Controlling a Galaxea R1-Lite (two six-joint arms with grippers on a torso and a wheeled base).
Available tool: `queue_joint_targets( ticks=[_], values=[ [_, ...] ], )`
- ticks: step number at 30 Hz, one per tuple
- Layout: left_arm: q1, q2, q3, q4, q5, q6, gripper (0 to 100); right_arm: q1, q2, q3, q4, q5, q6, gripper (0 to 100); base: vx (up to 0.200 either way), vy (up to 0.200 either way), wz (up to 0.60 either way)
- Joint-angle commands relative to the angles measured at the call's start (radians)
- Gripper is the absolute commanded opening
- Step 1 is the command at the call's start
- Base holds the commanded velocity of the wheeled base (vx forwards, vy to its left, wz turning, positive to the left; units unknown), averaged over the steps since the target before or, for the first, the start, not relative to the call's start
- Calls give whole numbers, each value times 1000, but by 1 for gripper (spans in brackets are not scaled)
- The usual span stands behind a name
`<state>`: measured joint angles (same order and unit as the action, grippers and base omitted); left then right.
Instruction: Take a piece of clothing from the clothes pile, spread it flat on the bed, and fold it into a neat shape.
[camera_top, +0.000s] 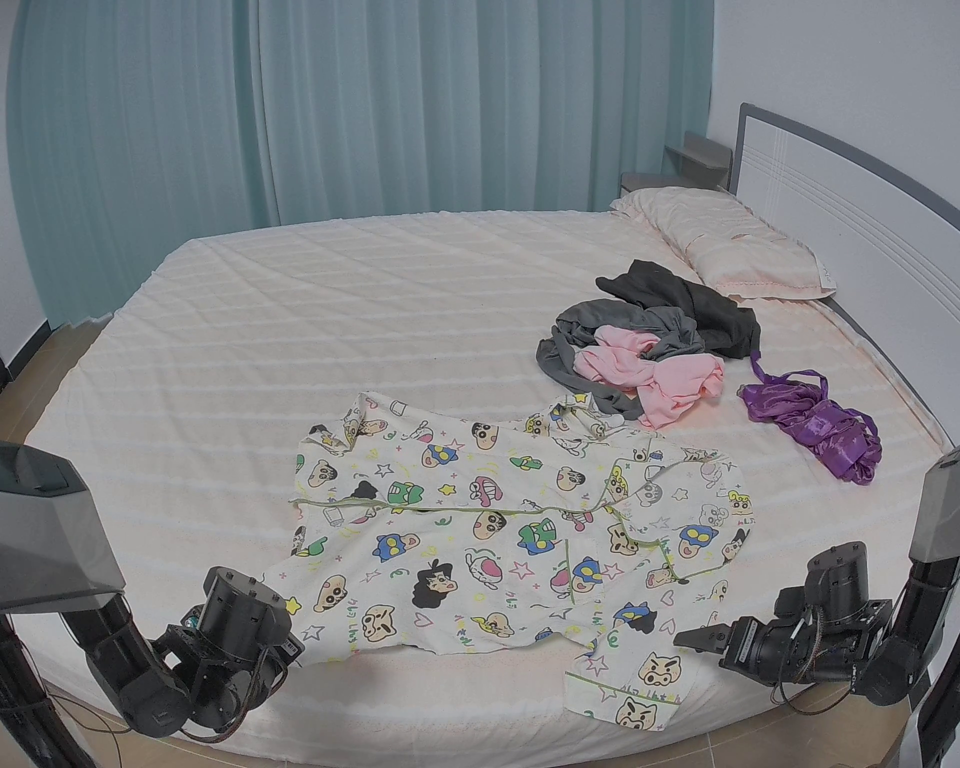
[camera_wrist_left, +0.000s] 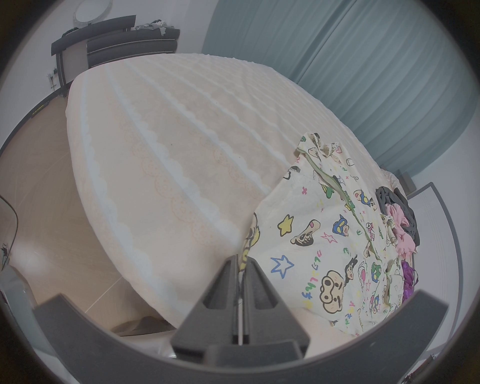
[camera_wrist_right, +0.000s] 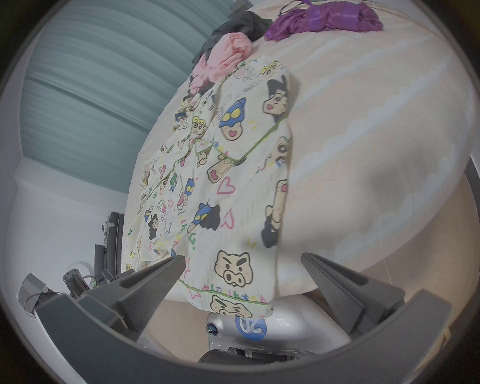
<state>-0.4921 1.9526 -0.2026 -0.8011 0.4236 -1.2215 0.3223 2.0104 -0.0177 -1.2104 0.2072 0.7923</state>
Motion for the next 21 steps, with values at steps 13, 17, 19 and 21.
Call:
queue_joint_targets(
  ticks=[13, 17, 19, 21],
  values=[
    [9, -53, 18, -1, 40, 8, 0, 15, 226, -51, -198, -75, -39, 100, 0, 0, 0],
    [9, -50, 28, -1, 40, 8, 0, -2, 228, -58, -244, -77, -41, 0, 0, 0, 0],
    [7, -50, 29, -1, 40, 8, 0, -16, 225, -61, -255, -78, -42, 0, 0, 0, 0],
    [4, -50, 29, -1, 40, 8, 0, -40, 226, -79, -267, -78, -42, 0, 0, 0, 0]
  ],
)
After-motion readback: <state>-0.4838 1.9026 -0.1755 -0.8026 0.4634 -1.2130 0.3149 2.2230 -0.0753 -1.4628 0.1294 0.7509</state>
